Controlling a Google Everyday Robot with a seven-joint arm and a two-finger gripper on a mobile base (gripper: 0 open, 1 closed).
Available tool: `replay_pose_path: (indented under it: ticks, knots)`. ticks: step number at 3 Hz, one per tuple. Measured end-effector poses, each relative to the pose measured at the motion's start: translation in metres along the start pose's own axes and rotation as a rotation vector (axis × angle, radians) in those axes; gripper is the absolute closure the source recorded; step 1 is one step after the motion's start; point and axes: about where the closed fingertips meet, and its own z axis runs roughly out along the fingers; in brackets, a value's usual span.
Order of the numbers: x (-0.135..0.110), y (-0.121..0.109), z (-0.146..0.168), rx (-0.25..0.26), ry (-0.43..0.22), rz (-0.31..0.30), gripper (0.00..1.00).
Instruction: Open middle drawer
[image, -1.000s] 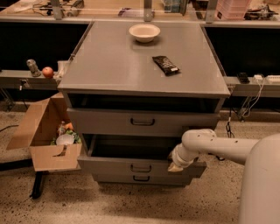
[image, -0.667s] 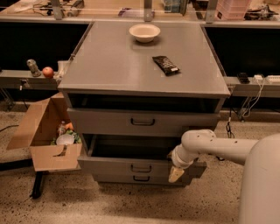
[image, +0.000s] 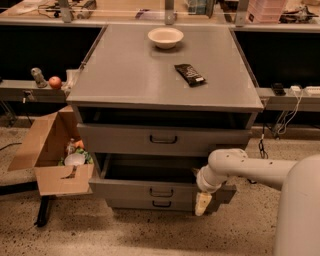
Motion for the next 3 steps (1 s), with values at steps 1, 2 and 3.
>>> replay_pose_path:
  ticks: [1,2,3]
  knots:
    - [0.004,0.011,0.003,-0.028,-0.027,0.008,0.0]
    - [0.017,0.047,0.006,-0.096,-0.011,0.0,0.03]
    - [0.018,0.053,0.003,-0.106,-0.006,-0.004,0.25]
